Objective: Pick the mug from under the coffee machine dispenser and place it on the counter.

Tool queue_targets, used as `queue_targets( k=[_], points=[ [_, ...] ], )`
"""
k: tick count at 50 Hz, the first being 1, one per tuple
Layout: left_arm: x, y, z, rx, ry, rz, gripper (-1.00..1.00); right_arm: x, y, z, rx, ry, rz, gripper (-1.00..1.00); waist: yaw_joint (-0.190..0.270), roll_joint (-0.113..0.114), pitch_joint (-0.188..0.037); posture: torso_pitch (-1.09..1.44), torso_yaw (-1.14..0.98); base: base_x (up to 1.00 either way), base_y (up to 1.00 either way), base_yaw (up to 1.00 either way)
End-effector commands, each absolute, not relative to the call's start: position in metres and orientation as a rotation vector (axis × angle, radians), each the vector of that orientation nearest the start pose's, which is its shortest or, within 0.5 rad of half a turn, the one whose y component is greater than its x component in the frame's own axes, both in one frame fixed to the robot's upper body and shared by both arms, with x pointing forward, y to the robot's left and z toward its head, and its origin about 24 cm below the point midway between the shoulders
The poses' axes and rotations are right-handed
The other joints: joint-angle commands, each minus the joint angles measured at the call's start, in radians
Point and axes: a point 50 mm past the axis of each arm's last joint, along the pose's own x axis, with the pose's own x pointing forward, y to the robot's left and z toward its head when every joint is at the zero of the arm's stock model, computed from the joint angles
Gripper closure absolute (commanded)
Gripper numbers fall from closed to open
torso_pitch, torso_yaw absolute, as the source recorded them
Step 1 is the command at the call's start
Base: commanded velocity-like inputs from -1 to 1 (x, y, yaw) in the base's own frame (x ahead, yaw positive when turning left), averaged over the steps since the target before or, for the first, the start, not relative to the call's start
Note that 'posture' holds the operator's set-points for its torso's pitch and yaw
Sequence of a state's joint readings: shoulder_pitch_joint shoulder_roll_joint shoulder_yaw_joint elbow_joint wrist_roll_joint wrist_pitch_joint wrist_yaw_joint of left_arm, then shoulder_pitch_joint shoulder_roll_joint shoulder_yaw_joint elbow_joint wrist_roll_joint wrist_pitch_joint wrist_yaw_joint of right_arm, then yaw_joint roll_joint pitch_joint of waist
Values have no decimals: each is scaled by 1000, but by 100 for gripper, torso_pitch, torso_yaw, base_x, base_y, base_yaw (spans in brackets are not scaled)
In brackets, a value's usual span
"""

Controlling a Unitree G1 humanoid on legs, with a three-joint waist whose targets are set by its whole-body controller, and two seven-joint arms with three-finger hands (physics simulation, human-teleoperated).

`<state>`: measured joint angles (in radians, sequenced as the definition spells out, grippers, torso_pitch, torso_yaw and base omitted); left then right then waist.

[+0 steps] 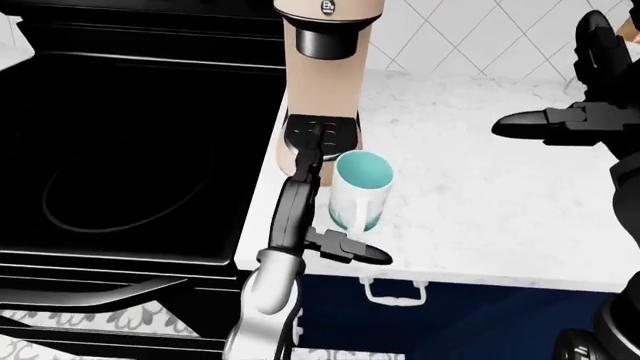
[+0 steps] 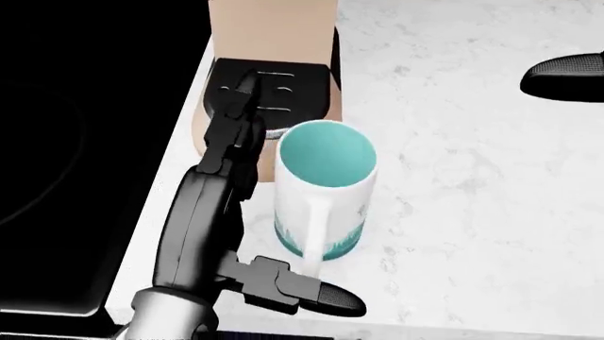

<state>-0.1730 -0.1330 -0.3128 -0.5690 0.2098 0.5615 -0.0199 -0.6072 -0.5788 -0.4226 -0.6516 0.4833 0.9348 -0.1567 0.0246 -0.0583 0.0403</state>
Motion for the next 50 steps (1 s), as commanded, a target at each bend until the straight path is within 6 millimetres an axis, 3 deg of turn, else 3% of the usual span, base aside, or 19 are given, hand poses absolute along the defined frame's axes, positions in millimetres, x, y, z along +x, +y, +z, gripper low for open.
queue_targets(
  k=[1,14,31,40,50],
  points=[
    [241,63,175,54,-263,-231,-100,238,-234,313,-135,-513,-176,-100,2,-6,-17,0,0,0,0,0],
    [237,64,184,45,-278,-228,-100,238,-234,314,-137,-514,-176,-100,-1,-3,-18,0,0,0,0,0],
    [221,70,211,50,-332,-225,-100,237,-235,317,-138,-519,-179,-100,-2,-1,-20,0,0,0,0,0],
    [224,91,233,39,-367,-175,-100,237,-237,319,-140,-520,-187,-100,-1,-1,-19,0,0,0,0,0],
    [221,120,276,40,-464,-96,-100,238,-240,319,-141,-517,-196,-100,-3,5,-12,0,0,0,0,0]
  ],
)
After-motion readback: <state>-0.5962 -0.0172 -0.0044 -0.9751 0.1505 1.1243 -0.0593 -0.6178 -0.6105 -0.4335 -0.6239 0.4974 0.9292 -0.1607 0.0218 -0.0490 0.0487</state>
